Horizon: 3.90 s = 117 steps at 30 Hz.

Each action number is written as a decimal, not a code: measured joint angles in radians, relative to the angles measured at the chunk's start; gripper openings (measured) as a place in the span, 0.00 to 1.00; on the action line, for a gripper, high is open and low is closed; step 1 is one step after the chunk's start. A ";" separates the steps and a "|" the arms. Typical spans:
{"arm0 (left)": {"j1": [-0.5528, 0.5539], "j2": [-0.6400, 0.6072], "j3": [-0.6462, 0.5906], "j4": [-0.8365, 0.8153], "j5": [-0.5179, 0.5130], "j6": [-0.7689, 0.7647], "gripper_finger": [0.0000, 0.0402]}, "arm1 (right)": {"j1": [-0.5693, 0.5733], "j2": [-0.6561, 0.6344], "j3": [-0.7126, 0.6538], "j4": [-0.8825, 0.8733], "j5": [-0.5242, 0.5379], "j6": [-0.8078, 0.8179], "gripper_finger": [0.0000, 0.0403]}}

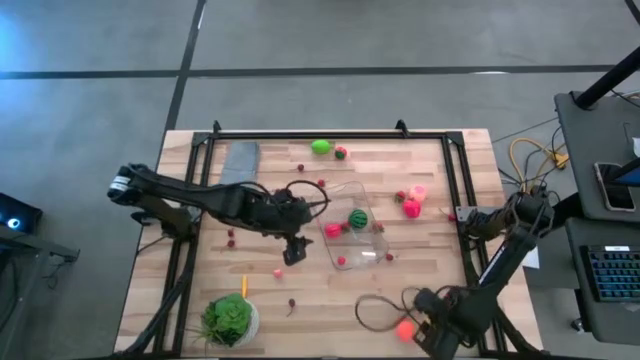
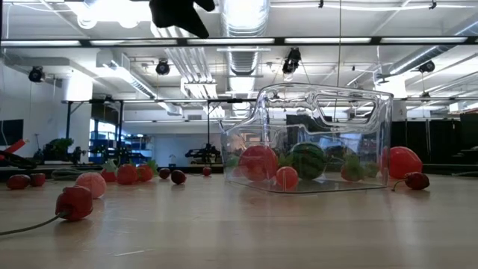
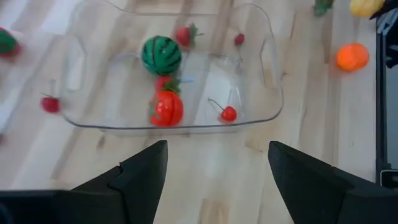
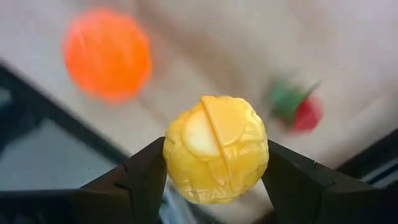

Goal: Pick and placing Produce into tupperware
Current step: Put the yellow pineapple into the transparent bin, then put the red cherry into the transparent bin

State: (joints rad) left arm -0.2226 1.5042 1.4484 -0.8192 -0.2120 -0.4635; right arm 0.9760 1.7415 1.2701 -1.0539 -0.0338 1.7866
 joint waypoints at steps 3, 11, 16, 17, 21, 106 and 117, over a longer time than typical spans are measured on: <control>0.000 -0.020 -0.029 -0.022 -0.007 0.000 0.66 | -0.043 -0.052 0.043 -0.123 0.148 0.012 0.57; -0.023 -0.106 -0.187 -0.027 0.016 -0.063 0.66 | -0.281 -0.192 0.051 -0.122 0.388 -0.158 0.57; -0.052 -0.214 -0.261 -0.014 0.008 -0.117 0.66 | -0.471 -0.202 0.046 0.060 0.400 -0.472 0.57; -0.056 -0.238 -0.277 -0.015 -0.001 -0.137 0.66 | -0.511 -0.202 0.046 0.086 0.401 -0.525 0.57; -0.061 -0.323 -0.345 -0.005 -0.019 -0.207 0.66 | -0.645 -0.190 0.046 0.125 0.400 -0.660 0.57; 0.098 -0.420 -0.935 -0.118 0.109 -0.814 0.66 | -0.287 -0.229 -0.106 -0.162 0.139 0.072 0.79; 0.098 -0.344 -0.953 -0.029 0.130 -0.806 0.48 | -0.323 -0.229 -0.106 -0.162 0.136 0.003 0.79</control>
State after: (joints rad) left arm -0.1242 1.1603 0.4950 -0.8483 -0.0822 -1.2691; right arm 0.6533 1.5124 1.1637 -1.2163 0.1019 1.7897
